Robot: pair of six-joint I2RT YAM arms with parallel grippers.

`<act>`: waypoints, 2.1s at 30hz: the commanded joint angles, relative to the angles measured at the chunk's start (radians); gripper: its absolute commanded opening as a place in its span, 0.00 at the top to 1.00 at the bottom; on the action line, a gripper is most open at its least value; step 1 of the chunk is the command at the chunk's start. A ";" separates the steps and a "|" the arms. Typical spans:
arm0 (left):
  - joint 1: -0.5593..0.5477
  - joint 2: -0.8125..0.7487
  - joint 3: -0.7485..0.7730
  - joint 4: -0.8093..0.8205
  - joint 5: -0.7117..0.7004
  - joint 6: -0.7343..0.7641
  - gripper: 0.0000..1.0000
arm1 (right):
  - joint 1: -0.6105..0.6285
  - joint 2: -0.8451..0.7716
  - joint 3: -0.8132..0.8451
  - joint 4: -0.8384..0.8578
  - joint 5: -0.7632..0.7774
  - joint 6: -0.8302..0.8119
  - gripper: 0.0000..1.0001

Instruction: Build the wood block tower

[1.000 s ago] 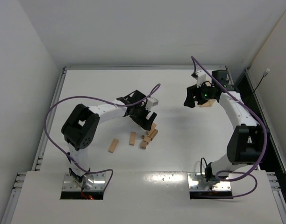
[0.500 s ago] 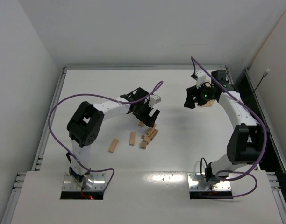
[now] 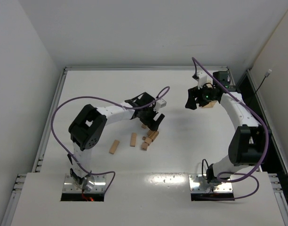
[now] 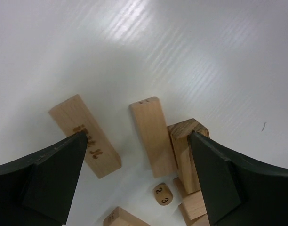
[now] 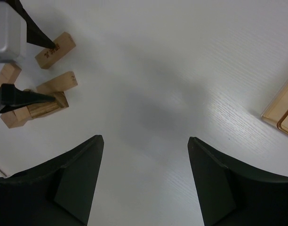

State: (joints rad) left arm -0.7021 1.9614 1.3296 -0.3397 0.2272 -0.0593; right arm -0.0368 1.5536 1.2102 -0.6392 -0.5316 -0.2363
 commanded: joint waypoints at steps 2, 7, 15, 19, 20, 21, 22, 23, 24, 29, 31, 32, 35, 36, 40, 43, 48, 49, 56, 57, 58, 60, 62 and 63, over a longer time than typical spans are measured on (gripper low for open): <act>-0.068 -0.013 -0.049 -0.019 0.000 -0.008 0.11 | 0.003 0.000 0.017 0.006 -0.018 -0.018 0.31; -0.079 -0.022 -0.078 -0.009 -0.035 -0.017 0.11 | 0.003 0.000 0.017 0.006 -0.018 -0.018 0.31; -0.088 -0.042 -0.087 0.010 -0.205 -0.037 0.11 | 0.003 0.000 0.008 0.006 -0.018 -0.018 0.31; -0.088 -0.042 -0.087 0.021 -0.346 -0.047 0.11 | 0.003 0.000 0.008 0.006 -0.027 -0.018 0.31; -0.088 -0.051 -0.087 0.021 -0.371 -0.047 0.11 | 0.003 0.000 0.008 0.006 -0.027 -0.018 0.31; -0.088 -0.052 -0.087 0.030 -0.394 -0.047 0.11 | 0.003 0.000 0.008 0.006 -0.027 -0.018 0.31; -0.088 -0.052 -0.087 0.030 -0.394 -0.047 0.11 | 0.003 0.000 0.008 0.006 -0.027 -0.018 0.31; -0.088 -0.052 -0.087 0.030 -0.394 -0.056 0.11 | 0.003 0.000 0.008 0.006 -0.027 -0.018 0.31; -0.088 -0.052 -0.087 0.030 -0.394 -0.056 0.11 | 0.003 0.000 0.008 0.006 -0.027 -0.018 0.31; -0.097 -0.061 -0.066 0.030 -0.385 -0.056 0.11 | 0.003 0.000 0.008 0.006 -0.027 -0.018 0.31; -0.097 -0.070 -0.055 0.030 -0.385 -0.056 0.11 | 0.003 0.000 -0.001 0.006 -0.027 -0.018 0.31; -0.097 -0.070 -0.046 0.030 -0.385 -0.056 0.11 | 0.003 0.000 -0.001 0.006 -0.027 -0.018 0.31; -0.097 -0.061 -0.046 0.021 -0.375 -0.056 0.11 | 0.003 0.000 -0.001 0.006 -0.027 -0.018 0.31; -0.097 -0.061 -0.046 0.021 -0.365 -0.056 0.11 | 0.003 0.000 0.008 0.006 -0.027 -0.018 0.31; -0.097 -0.050 -0.046 0.021 -0.318 -0.056 0.11 | 0.003 0.000 0.008 0.006 -0.027 -0.018 0.31; -0.097 -0.050 -0.046 0.021 -0.285 -0.056 0.11 | 0.003 0.000 0.008 0.006 -0.027 -0.018 0.31; -0.106 -0.050 -0.055 0.021 -0.236 -0.056 0.11 | 0.003 0.000 0.008 0.006 -0.018 -0.018 0.31; -0.106 -0.050 -0.055 0.021 -0.236 -0.056 0.11 | 0.003 0.000 0.008 0.006 -0.018 -0.018 0.31; -0.128 -0.041 -0.101 0.030 -0.212 -0.056 0.11 | 0.003 0.000 0.008 -0.003 -0.018 -0.018 0.31; -0.128 -0.018 -0.101 0.030 -0.221 -0.056 0.11 | 0.003 0.000 0.008 -0.004 -0.018 -0.018 0.31; -0.128 -0.018 -0.110 0.030 -0.221 -0.056 0.11 | 0.003 0.000 0.008 -0.004 -0.018 -0.018 0.31; -0.128 -0.002 -0.110 0.030 -0.221 -0.056 0.11 | 0.003 0.000 0.008 -0.004 -0.018 -0.018 0.31; -0.128 0.022 -0.110 0.039 -0.232 -0.056 0.11 | 0.003 0.000 0.017 -0.004 -0.018 -0.027 0.31; -0.128 0.022 -0.110 0.039 -0.242 -0.056 0.11 | 0.003 0.000 0.017 -0.004 -0.018 -0.028 0.31</act>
State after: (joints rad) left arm -0.8207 1.9411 1.2278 -0.3016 -0.0200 -0.1093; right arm -0.0368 1.5536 1.2098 -0.6506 -0.5312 -0.2379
